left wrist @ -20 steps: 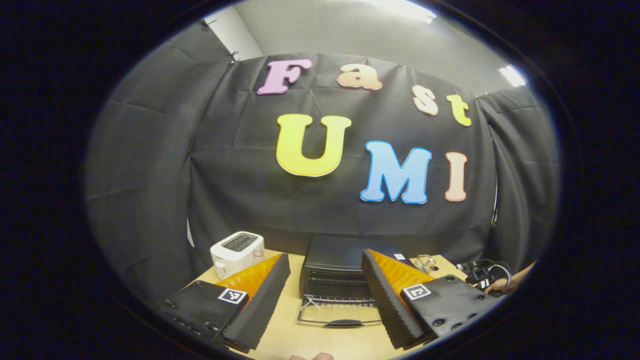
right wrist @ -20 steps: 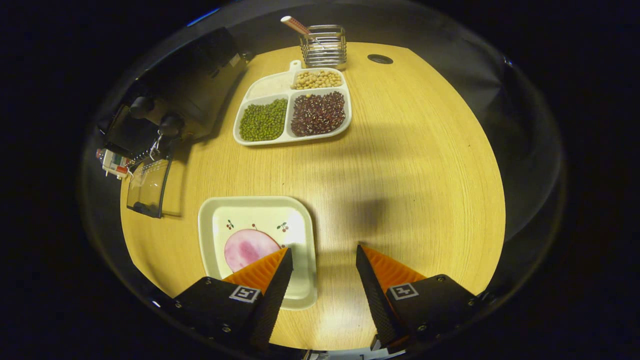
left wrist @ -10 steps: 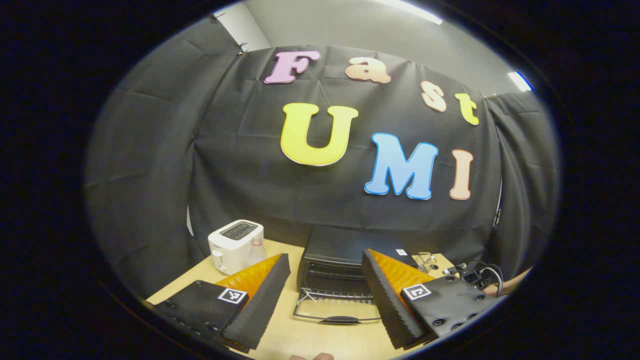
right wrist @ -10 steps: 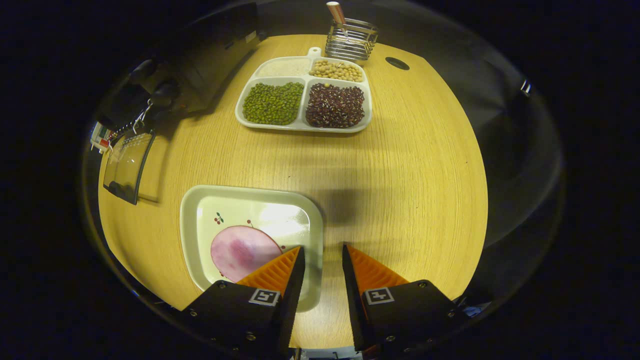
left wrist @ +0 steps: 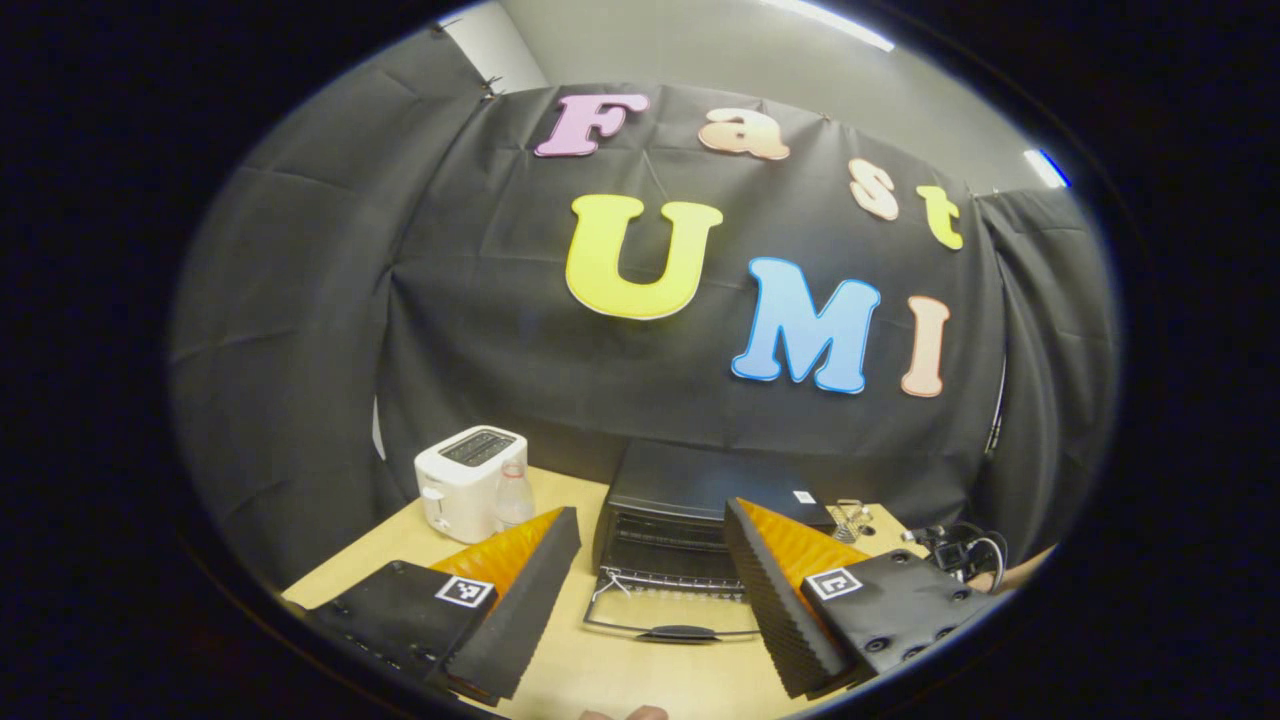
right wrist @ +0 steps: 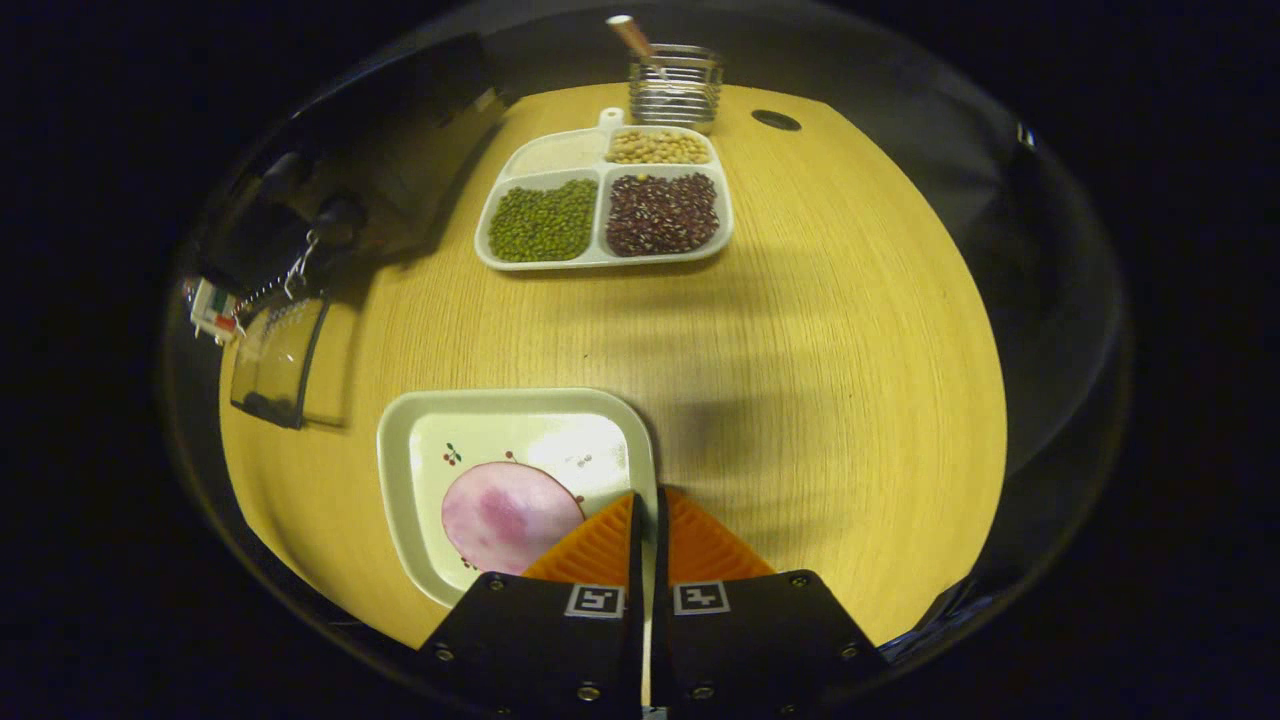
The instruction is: Open the electric oven with the left hand, put the food in, and close the electric oven.
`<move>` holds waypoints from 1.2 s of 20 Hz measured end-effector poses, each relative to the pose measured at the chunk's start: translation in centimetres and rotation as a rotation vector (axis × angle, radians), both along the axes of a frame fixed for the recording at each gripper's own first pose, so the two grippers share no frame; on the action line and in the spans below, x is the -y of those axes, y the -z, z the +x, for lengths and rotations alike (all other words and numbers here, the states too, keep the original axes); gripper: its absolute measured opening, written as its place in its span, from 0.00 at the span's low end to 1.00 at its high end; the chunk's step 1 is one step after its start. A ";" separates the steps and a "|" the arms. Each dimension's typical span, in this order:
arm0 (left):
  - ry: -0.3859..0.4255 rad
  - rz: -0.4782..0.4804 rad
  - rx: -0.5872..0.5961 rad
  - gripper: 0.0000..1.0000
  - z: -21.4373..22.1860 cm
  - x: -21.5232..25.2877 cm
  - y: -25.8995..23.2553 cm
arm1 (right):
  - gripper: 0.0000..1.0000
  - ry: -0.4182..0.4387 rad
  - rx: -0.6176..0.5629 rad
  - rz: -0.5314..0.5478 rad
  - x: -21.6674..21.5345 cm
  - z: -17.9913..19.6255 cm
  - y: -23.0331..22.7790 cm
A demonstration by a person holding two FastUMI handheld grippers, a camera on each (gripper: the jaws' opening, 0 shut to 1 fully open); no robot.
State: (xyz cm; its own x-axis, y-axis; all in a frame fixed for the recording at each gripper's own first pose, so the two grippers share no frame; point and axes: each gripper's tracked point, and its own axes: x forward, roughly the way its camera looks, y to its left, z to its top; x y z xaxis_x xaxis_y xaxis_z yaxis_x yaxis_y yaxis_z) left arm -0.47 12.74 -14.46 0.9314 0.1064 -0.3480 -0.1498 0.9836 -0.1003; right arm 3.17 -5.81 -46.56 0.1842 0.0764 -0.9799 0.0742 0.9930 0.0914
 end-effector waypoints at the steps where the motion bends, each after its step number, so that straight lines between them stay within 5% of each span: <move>1: 0.000 0.006 0.001 0.98 0.0 -0.3 0.0 | 0.04 0.028 0.013 0.048 0.0 0.0 0.1; 19: 0.010 0.012 -0.003 0.98 1.0 -0.2 -0.1 | 0.01 0.455 0.128 0.574 -2.7 -1.2 -2.6; 24: 0.012 0.018 -0.004 0.98 1.1 -0.3 -0.2 | 0.00 0.553 0.129 0.639 -2.6 -2.0 -2.3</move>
